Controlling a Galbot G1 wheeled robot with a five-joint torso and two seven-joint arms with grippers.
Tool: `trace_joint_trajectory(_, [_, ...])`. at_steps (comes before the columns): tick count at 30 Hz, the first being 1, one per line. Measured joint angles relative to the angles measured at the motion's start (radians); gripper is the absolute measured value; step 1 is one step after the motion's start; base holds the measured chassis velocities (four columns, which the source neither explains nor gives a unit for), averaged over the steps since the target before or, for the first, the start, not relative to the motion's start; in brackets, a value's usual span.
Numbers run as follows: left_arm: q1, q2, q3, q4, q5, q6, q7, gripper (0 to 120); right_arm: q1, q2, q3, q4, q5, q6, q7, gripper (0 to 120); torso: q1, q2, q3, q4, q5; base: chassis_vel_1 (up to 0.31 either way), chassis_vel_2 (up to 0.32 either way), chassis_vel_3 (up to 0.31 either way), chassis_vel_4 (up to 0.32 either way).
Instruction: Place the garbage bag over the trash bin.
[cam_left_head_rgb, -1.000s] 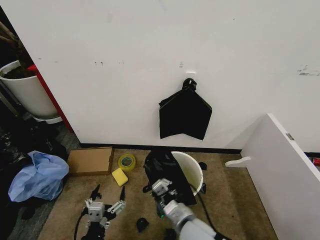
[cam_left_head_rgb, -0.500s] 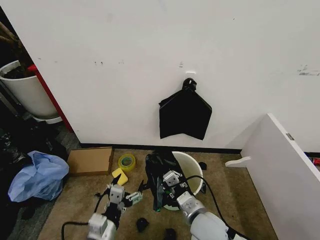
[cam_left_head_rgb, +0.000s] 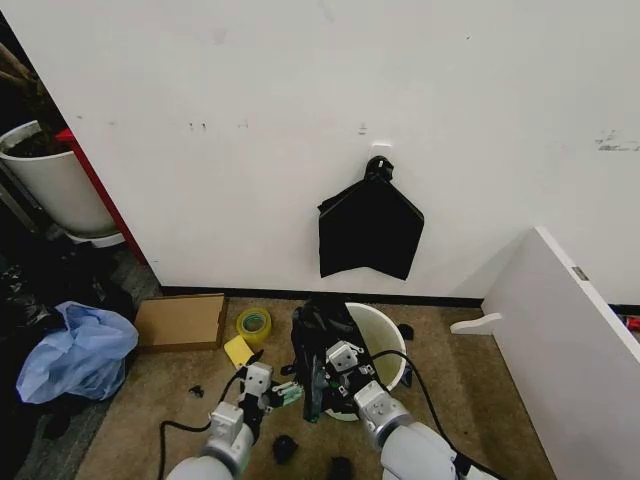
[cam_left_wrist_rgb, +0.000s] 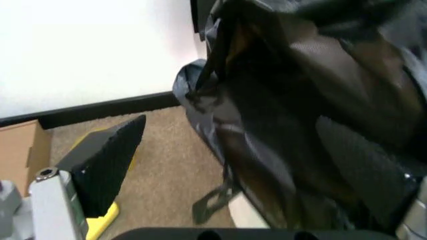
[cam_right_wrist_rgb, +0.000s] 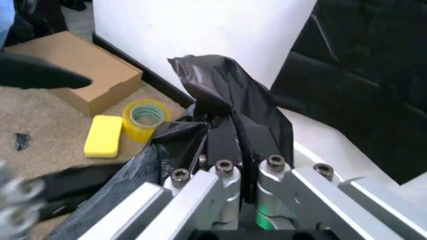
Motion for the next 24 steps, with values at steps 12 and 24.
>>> trace_joint_trajectory(12, [-0.200, -0.050, 0.105, 0.099, -0.117, 0.101, -0.066, 100, -0.020, -0.026, 0.044, 0.028, 0.028, -0.009, 0.009, 0, 0.000, 0.000, 0.000, 0.0001, -0.0002, 0.000, 0.000, 0.000, 0.000])
trace_joint_trajectory(24, [-0.320, -0.114, 0.159, 0.185, -0.211, 0.171, -0.117, 100, -0.028, -0.032, 0.056, 0.033, 0.042, -0.010, 0.014, 0, 0.000, 0.000, 0.000, 0.0000, 0.0000, 0.000, 0.000, 0.000, 0.000])
